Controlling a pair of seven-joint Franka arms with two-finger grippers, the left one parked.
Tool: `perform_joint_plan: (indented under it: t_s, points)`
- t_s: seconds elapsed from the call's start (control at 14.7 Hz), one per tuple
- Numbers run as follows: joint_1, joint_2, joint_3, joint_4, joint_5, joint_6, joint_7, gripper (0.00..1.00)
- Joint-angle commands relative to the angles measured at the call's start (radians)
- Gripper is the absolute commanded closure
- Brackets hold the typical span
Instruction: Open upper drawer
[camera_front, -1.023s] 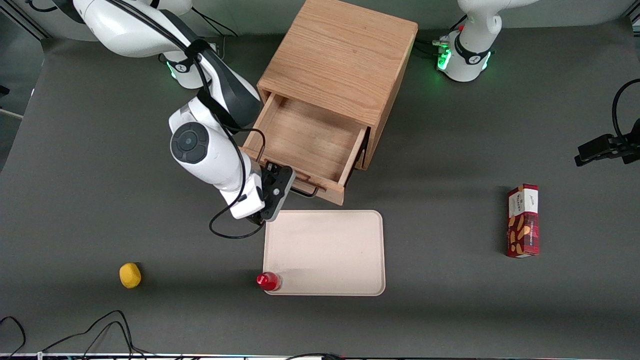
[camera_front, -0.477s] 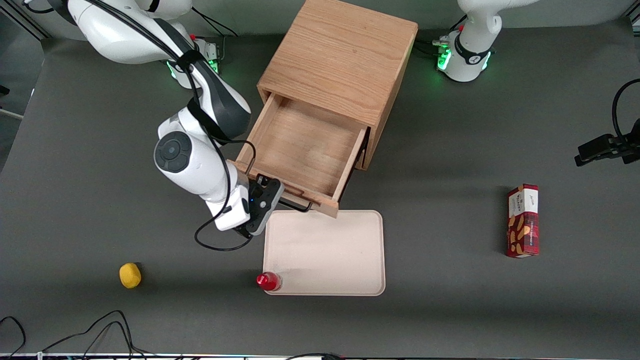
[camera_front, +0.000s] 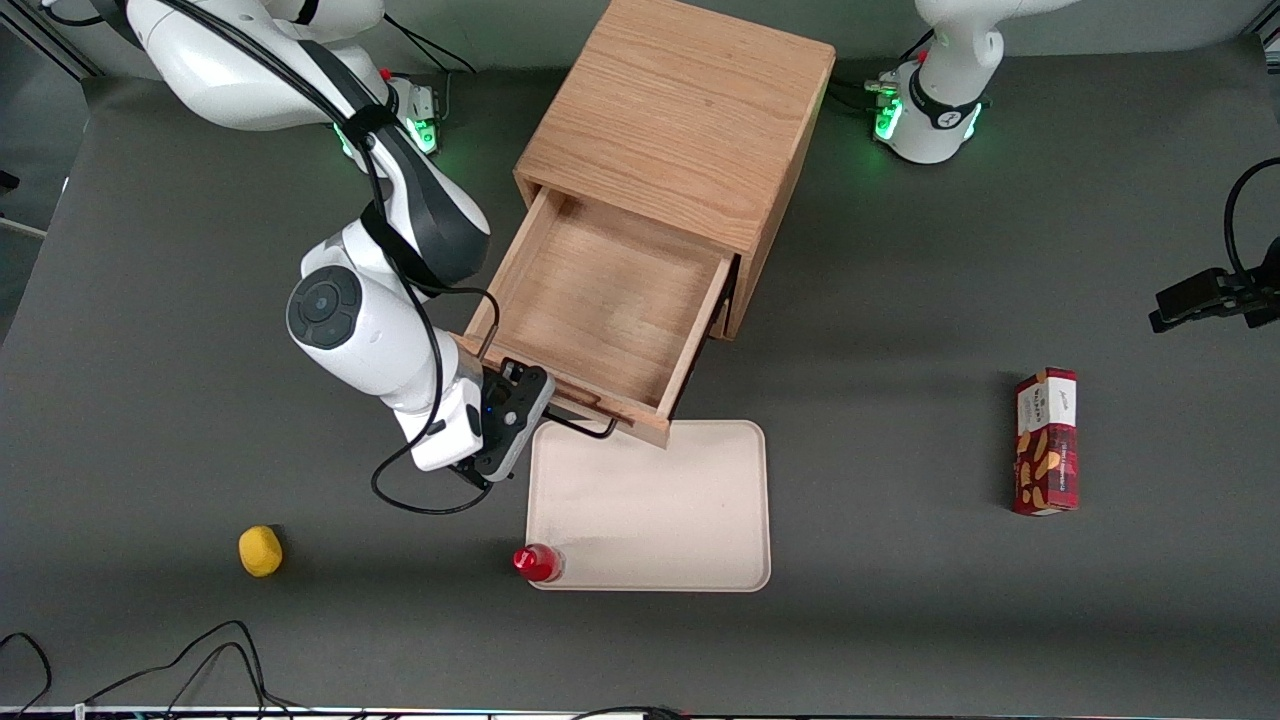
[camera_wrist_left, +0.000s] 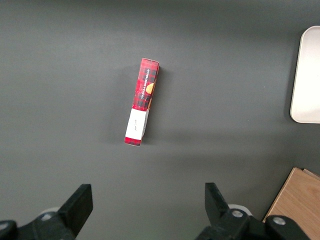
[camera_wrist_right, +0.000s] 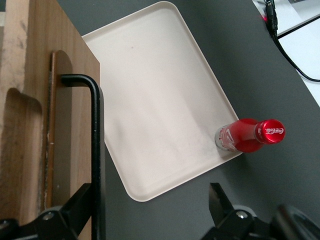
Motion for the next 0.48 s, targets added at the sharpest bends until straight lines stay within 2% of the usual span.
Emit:
perform_joint_plan:
  t_s: [0.0, 0.14, 0.27, 0.41]
  points:
    - [-0.007, 0.002, -0.004, 0.030, 0.014, 0.022, -0.017, 0.00]
    - [-0.008, -0.047, -0.007, 0.030, 0.038, 0.022, -0.011, 0.00]
    - [-0.013, -0.115, -0.050, 0.028, 0.063, 0.021, 0.015, 0.00]
    - [-0.056, -0.191, -0.063, 0.018, 0.080, 0.012, 0.061, 0.00]
